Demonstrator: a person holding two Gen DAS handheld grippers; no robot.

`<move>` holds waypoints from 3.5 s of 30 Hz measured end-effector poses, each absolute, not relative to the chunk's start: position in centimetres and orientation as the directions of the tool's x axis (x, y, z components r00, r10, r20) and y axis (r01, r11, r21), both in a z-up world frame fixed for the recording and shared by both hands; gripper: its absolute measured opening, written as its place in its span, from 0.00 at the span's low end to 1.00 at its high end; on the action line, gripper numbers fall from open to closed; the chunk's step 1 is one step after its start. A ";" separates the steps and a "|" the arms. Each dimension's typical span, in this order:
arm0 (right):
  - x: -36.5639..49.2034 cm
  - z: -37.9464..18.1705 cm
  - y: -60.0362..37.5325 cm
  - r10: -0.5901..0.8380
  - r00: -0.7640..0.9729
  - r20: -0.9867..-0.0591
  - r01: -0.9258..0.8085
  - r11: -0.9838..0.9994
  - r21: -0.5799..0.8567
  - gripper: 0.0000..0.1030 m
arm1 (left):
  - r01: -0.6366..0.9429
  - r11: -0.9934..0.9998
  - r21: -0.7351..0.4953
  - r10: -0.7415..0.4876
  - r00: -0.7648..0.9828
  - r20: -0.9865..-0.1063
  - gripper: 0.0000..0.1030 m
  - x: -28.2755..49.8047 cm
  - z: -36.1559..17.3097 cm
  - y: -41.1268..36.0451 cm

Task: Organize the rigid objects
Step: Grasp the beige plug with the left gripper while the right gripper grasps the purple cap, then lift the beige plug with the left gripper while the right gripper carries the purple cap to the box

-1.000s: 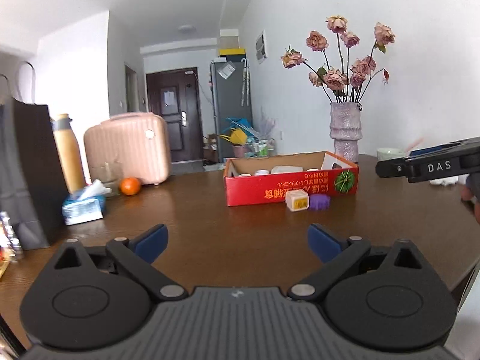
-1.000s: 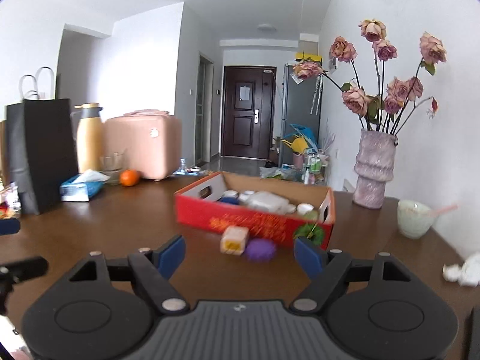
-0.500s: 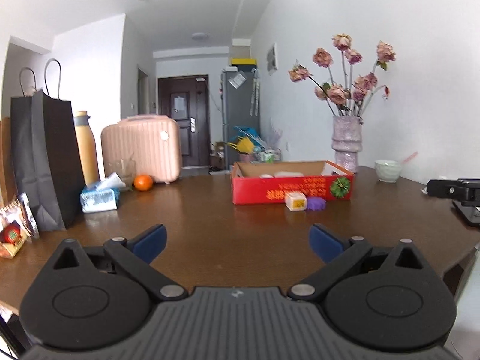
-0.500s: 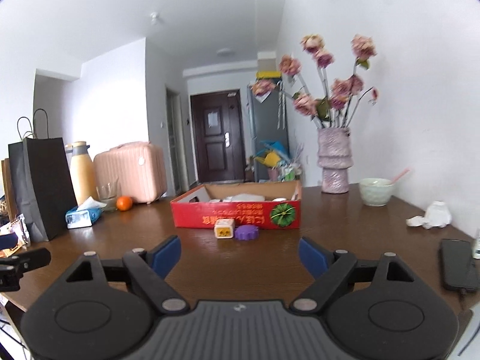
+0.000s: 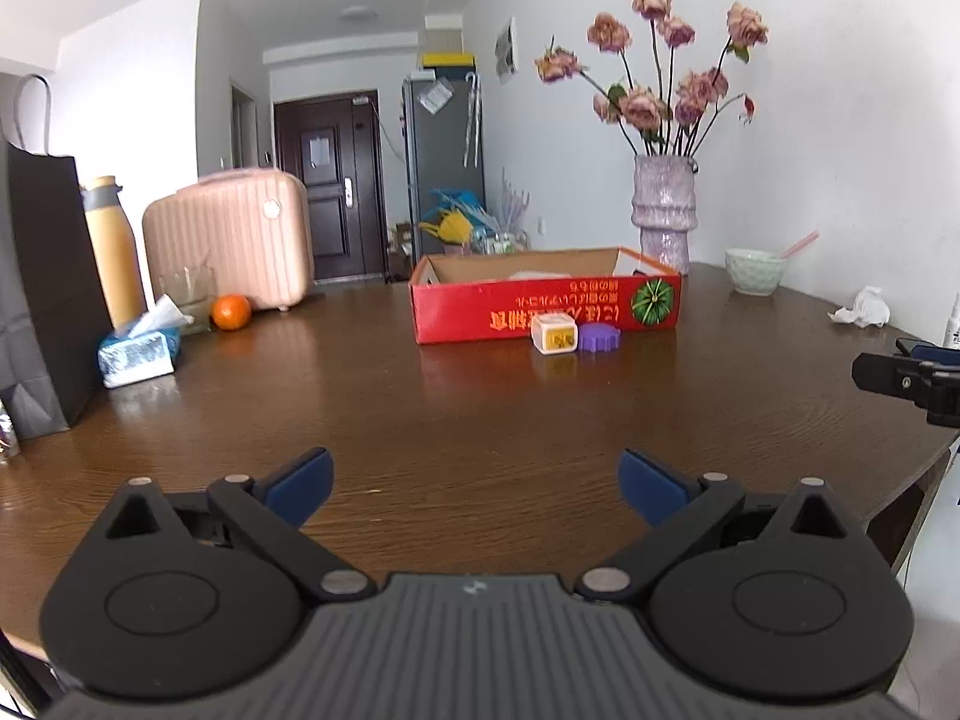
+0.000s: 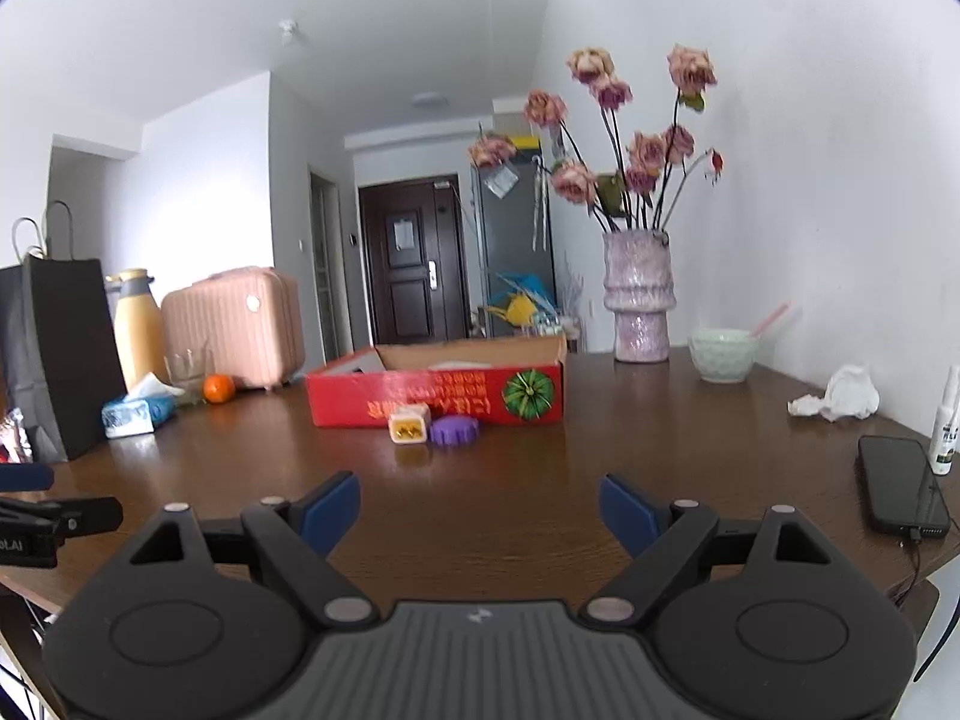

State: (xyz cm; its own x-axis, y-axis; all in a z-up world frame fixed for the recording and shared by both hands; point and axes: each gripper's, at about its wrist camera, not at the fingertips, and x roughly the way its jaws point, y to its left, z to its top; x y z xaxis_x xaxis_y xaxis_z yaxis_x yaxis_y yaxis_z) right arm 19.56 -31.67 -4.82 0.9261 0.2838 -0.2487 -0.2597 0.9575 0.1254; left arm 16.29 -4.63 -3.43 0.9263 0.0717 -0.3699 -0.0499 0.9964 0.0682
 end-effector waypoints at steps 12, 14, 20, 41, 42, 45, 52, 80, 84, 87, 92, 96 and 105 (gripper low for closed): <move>32.8 -3.7 -29.3 0.315 0.856 -0.409 -0.314 0.947 0.072 0.84 | 0.045 0.994 -0.102 -0.094 0.835 -0.543 1.00 33.0 -2.1 -2.8; 35.8 -3.6 -28.5 0.326 0.831 -0.450 -0.338 0.939 0.056 0.84 | 0.087 0.983 -0.164 -0.164 0.822 -0.546 1.00 36.6 -1.6 -2.7; 43.4 -4.4 -26.8 0.337 0.790 -0.512 -0.370 0.928 0.039 0.81 | 0.082 0.975 -0.205 -0.193 0.771 -0.607 0.87 47.4 -2.8 -3.9; 54.5 -7.4 -21.0 0.391 0.708 -0.588 -0.426 0.901 0.087 0.57 | 0.124 0.988 -0.088 -0.152 0.753 -0.641 0.57 53.2 -5.5 -3.5; 54.5 -7.6 -20.6 0.394 0.705 -0.590 -0.433 0.898 0.082 0.54 | 0.132 0.986 -0.103 -0.167 0.739 -0.653 0.55 53.4 -5.8 -3.3; 54.2 -8.0 -19.6 0.388 0.709 -0.589 -0.442 0.895 0.058 0.51 | 0.145 0.981 -0.126 -0.192 0.731 -0.655 0.43 53.5 -6.2 -3.2; 52.3 -7.8 -20.6 0.347 0.732 -0.587 -0.416 0.909 0.020 0.51 | 0.148 0.987 -0.066 -0.157 0.758 -0.633 0.38 52.5 -5.8 -3.8; 26.3 0.5 -25.8 0.367 0.886 -0.282 -0.386 0.923 -0.010 0.51 | 0.087 0.995 -0.052 -0.096 0.973 -0.209 0.38 18.3 1.8 -3.5; 22.3 0.9 -26.1 0.367 0.901 -0.232 -0.381 0.924 -0.018 0.51 | 0.064 0.997 -0.050 -0.072 0.979 -0.190 0.38 14.2 2.3 -2.9; 19.7 0.9 -26.2 0.367 0.904 -0.218 -0.379 0.925 -0.014 0.51 | 0.025 0.997 -0.073 -0.038 0.984 -0.172 0.38 11.5 2.7 -1.9; 15.3 1.3 -26.3 0.356 0.920 -0.166 -0.362 0.932 -0.006 0.51 | -0.025 0.997 -0.071 0.016 0.992 -0.122 0.38 7.7 3.4 -0.9; 13.3 1.5 -26.3 0.345 0.931 -0.117 -0.353 0.934 -0.051 0.51 | -0.067 0.996 -0.056 0.060 0.992 -0.113 0.38 6.9 3.2 -0.9; 12.0 1.8 -26.6 0.307 0.951 -0.033 -0.309 0.950 -0.054 0.51 | -0.048 0.997 -0.060 0.040 0.990 -0.135 0.38 7.6 3.2 -1.8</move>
